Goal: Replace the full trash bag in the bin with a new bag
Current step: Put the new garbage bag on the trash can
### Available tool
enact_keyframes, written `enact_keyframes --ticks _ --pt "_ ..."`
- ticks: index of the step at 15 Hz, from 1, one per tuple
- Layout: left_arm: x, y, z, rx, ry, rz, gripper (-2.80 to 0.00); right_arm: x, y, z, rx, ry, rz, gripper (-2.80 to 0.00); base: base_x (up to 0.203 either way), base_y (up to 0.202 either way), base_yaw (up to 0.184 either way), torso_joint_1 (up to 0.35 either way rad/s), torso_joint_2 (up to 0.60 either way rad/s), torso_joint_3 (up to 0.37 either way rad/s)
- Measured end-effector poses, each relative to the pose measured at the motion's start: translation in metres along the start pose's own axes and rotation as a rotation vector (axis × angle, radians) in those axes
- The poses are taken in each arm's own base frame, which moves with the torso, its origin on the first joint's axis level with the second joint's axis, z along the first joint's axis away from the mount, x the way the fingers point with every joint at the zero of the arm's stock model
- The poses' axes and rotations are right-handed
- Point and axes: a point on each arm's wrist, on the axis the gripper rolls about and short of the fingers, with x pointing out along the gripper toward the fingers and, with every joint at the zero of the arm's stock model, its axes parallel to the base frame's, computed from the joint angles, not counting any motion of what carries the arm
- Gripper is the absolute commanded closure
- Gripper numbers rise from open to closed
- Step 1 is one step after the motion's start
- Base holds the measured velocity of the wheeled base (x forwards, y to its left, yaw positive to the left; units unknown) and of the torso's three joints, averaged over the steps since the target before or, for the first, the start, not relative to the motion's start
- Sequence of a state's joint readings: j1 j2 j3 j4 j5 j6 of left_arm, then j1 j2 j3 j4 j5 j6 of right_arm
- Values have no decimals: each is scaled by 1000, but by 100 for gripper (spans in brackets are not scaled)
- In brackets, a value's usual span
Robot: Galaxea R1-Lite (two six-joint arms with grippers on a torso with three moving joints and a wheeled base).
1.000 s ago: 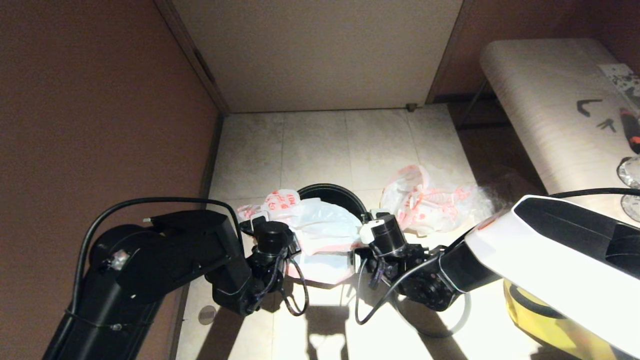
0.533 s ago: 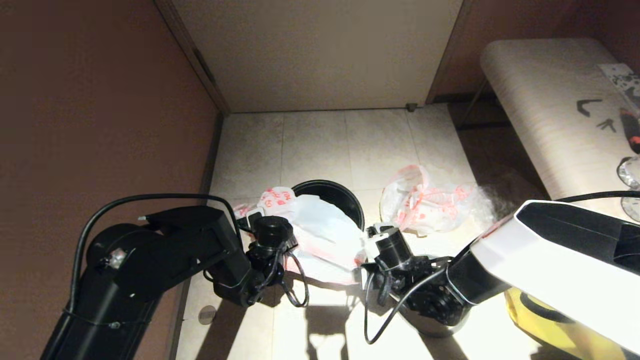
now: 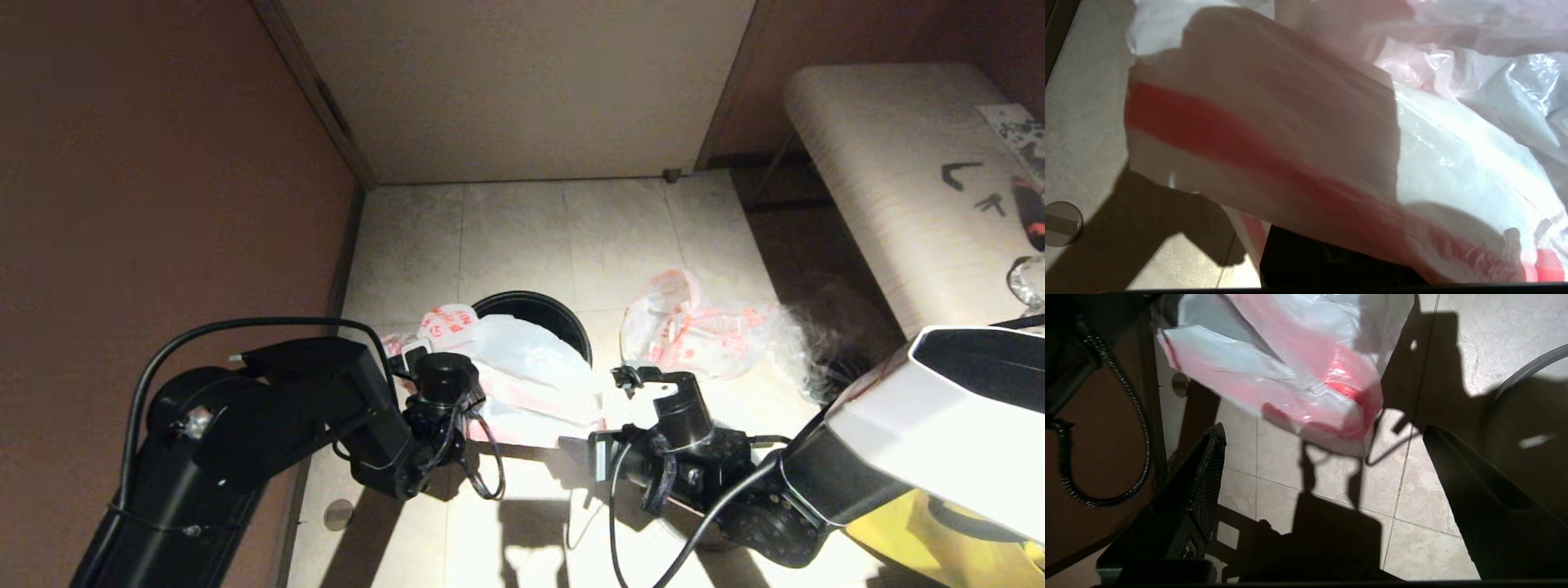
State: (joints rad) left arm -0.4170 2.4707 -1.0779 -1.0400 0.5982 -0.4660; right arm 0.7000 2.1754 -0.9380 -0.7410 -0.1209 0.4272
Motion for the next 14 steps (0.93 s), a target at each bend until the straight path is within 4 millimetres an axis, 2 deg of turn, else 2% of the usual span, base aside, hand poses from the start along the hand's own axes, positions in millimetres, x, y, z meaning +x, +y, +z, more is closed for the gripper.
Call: enact_keyframes --ticks 5,6,10,12,14 --pt "1 0 -2 7 6 8 0 -18 -2 3 18 -82 37 -280 0 0 0 0 0 0" --pt "1 0 -3 7 6 7 0 -20 0 6 14 -92 44 0 0 0 0 0 0 0" --pt "1 1 -3 8 10 5 0 -15 22 6 -43 -78 85 0 0 0 0 0 0 0" --pt "0 1 -3 7 12 4 0 -4 33 2 -62 -62 93 0 0 0 0 0 0 0" --pt "0 1 -2 6 13 2 0 9 33 -2 -83 -54 87 0 0 0 0 0 0 0"
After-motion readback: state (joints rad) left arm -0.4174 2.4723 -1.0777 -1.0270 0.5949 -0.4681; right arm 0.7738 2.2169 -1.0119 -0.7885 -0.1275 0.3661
